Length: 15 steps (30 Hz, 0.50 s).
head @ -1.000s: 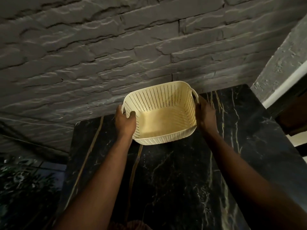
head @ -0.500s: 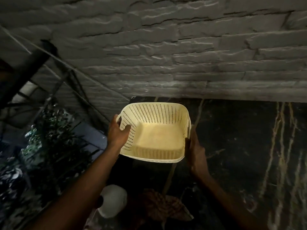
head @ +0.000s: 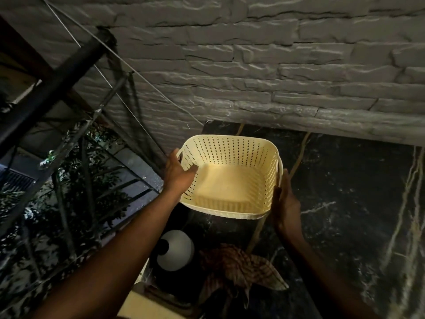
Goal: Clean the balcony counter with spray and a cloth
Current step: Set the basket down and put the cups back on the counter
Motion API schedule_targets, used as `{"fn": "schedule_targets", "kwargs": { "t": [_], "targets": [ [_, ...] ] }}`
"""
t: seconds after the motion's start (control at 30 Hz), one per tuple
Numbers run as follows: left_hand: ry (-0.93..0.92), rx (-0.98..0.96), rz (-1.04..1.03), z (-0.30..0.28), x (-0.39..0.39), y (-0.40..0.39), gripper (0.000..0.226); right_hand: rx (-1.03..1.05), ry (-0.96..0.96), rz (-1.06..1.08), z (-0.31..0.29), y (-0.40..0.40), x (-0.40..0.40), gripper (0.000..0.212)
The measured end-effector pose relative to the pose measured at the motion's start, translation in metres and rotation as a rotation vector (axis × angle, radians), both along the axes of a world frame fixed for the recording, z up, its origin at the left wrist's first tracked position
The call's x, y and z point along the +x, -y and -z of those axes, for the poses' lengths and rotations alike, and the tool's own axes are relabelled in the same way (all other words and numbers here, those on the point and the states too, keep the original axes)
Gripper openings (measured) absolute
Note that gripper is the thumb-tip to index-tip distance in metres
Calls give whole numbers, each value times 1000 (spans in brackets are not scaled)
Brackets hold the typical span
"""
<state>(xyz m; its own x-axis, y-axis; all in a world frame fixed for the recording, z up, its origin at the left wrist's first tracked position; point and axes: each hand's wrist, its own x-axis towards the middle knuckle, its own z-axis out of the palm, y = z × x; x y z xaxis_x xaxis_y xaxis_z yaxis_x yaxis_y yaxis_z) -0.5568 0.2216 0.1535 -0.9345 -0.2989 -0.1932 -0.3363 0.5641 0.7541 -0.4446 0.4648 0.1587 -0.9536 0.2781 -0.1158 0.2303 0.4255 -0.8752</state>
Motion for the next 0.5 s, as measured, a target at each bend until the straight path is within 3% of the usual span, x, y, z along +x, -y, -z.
{"fn": "schedule_targets", "kwargs": {
  "t": [0.1,0.27,0.5],
  "targets": [
    [17,-42,-9,-6,2,-6,80,-1,-46,0,2,-4,4,60],
    [-58,-290,49,-23,20,-30,84,116,-209,-8,-16,-8,0,64],
    [-334,-221,116,-61,88,-63,79,0,-301,-258,-66,16,0,62]
  ]
}}
